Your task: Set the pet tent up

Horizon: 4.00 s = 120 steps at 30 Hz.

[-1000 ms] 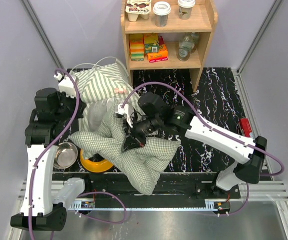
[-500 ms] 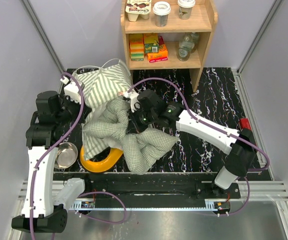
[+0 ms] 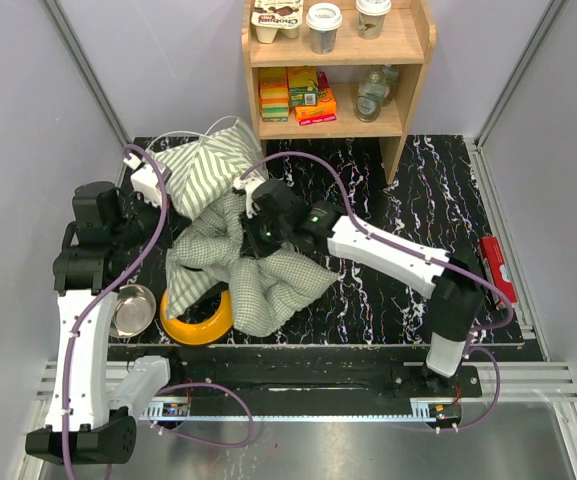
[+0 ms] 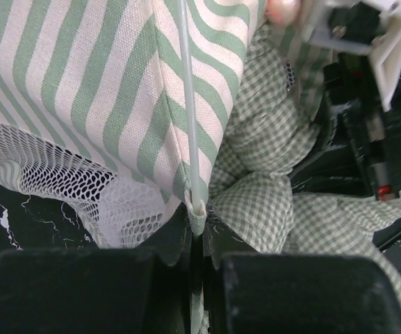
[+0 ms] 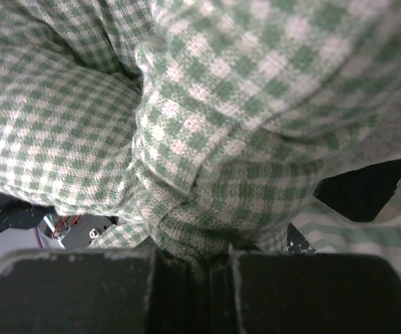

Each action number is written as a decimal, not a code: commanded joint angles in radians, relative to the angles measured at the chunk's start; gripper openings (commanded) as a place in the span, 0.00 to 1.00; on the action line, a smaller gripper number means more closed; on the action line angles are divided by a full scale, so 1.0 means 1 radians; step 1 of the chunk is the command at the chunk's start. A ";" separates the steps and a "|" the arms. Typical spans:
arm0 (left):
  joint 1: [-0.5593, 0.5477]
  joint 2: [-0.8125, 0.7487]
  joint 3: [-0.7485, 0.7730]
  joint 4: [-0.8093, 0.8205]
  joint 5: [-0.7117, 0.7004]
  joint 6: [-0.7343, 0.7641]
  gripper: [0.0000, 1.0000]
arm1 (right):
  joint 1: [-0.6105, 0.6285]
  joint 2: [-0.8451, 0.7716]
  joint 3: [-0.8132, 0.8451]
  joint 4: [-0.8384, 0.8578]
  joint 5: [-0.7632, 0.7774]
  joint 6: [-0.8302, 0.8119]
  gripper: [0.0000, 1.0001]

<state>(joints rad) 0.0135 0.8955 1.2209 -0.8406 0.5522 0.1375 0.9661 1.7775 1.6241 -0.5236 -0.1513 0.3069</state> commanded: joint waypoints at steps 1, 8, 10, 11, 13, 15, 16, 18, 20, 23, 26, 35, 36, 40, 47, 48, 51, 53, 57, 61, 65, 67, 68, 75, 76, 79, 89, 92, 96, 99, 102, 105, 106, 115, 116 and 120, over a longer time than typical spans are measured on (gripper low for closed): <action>-0.015 -0.006 -0.009 0.012 0.187 -0.045 0.00 | 0.017 0.046 0.102 0.247 0.130 0.083 0.00; -0.015 -0.020 0.029 -0.047 -0.015 0.081 0.00 | -0.064 -0.133 -0.105 0.330 0.310 0.092 0.00; -0.015 -0.015 0.022 -0.058 -0.021 0.108 0.00 | -0.064 -0.162 -0.119 0.326 0.344 0.083 0.00; -0.015 -0.013 0.014 -0.063 -0.014 0.111 0.00 | -0.064 -0.165 -0.118 0.323 0.352 0.078 0.00; -0.015 -0.017 0.000 -0.066 0.008 0.111 0.00 | -0.064 -0.156 -0.103 0.312 0.367 0.074 0.00; -0.015 -0.021 0.002 -0.080 0.017 0.120 0.00 | -0.064 -0.127 -0.079 0.290 0.396 0.063 0.00; -0.014 -0.024 0.003 -0.086 0.018 0.123 0.00 | -0.064 -0.112 -0.072 0.290 0.406 0.058 0.00; -0.015 -0.030 0.011 -0.100 0.029 0.128 0.00 | -0.064 -0.069 -0.034 0.283 0.414 0.049 0.00; -0.017 -0.027 0.015 -0.101 0.043 0.113 0.00 | -0.064 -0.014 0.020 0.264 0.401 0.055 0.00; -0.029 -0.027 0.009 -0.086 0.086 0.084 0.00 | -0.050 0.048 0.083 0.264 0.363 0.078 0.00; -0.037 -0.023 -0.014 -0.055 0.104 0.051 0.00 | -0.006 0.079 0.128 0.272 0.394 0.066 0.00; -0.052 0.022 -0.109 0.072 0.032 -0.024 0.00 | 0.131 -0.090 -0.221 0.931 0.354 0.028 0.00; -0.053 0.022 -0.107 0.072 0.034 -0.024 0.00 | 0.141 -0.104 -0.259 1.017 0.343 0.017 0.00; -0.053 0.023 -0.100 0.069 0.069 -0.026 0.00 | 0.143 -0.083 -0.215 1.030 0.412 0.060 0.00; -0.053 0.008 -0.109 0.043 0.074 -0.009 0.00 | 0.073 -0.003 0.034 0.782 0.460 0.145 0.00; -0.053 0.005 -0.107 0.038 0.077 -0.007 0.00 | 0.048 0.005 0.048 0.755 0.461 0.168 0.00; -0.052 0.002 -0.107 0.035 0.078 -0.003 0.00 | 0.011 0.022 0.042 0.734 0.490 0.192 0.00; -0.053 0.005 -0.107 0.037 0.072 -0.003 0.00 | 0.008 0.042 0.042 0.712 0.524 0.184 0.00; -0.053 0.014 -0.107 0.040 0.094 -0.010 0.00 | 0.002 0.108 0.026 0.701 0.573 0.207 0.00; -0.052 0.019 -0.119 0.051 0.120 -0.022 0.00 | 0.002 0.181 0.052 0.706 0.575 0.279 0.00; -0.052 0.013 -0.127 0.057 0.104 -0.032 0.00 | 0.003 0.203 0.039 0.789 0.557 0.224 0.07; -0.052 0.014 -0.144 0.074 0.059 -0.036 0.00 | 0.009 0.188 -0.004 0.853 0.471 0.123 0.26; -0.052 0.017 -0.153 0.081 0.031 -0.033 0.00 | 0.013 0.174 -0.024 0.862 0.369 0.083 0.34; -0.052 0.065 -0.189 0.097 -0.113 0.025 0.00 | 0.075 0.010 -0.237 0.878 0.154 -0.230 0.87; -0.052 0.068 -0.192 0.094 -0.127 0.036 0.00 | 0.077 -0.015 -0.259 0.863 0.119 -0.245 0.99; -0.052 0.077 -0.193 0.089 -0.158 0.057 0.00 | 0.085 -0.081 -0.305 0.805 0.053 -0.336 0.99; -0.050 0.080 -0.204 0.084 -0.175 0.083 0.00 | 0.108 -0.214 -0.336 0.536 0.019 -0.637 0.99; -0.050 0.079 -0.196 0.078 -0.167 0.088 0.00 | 0.108 -0.253 -0.354 0.456 0.025 -0.701 0.99; -0.050 0.080 -0.190 0.071 -0.158 0.093 0.00 | 0.109 -0.315 -0.382 0.404 0.055 -0.750 0.99; -0.050 0.083 -0.190 0.071 -0.150 0.093 0.00 | 0.112 -0.387 -0.403 0.387 0.065 -0.788 0.99; -0.050 0.083 -0.187 0.066 -0.144 0.093 0.00 | 0.120 -0.466 -0.423 0.361 0.007 -0.841 0.99; -0.050 0.083 -0.181 0.064 -0.132 0.094 0.00 | 0.154 -0.512 -0.481 0.326 -0.173 -0.925 0.98; -0.050 0.083 -0.179 0.064 -0.130 0.096 0.00 | 0.173 -0.510 -0.510 0.330 -0.232 -0.946 0.98; -0.050 0.082 -0.179 0.048 -0.097 0.108 0.00 | 0.370 -0.210 -0.641 0.506 0.060 -1.063 0.99; -0.050 0.080 -0.179 0.046 -0.095 0.109 0.00 | 0.370 -0.182 -0.648 0.561 0.132 -1.071 0.99; -0.050 0.075 -0.178 0.034 -0.064 0.119 0.00 | 0.373 -0.073 -0.618 0.652 0.448 -1.117 1.00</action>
<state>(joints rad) -0.0326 0.9688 1.0367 -0.7712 0.4358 0.2451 1.3434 1.6718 0.9604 -0.0788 -0.0387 -0.7483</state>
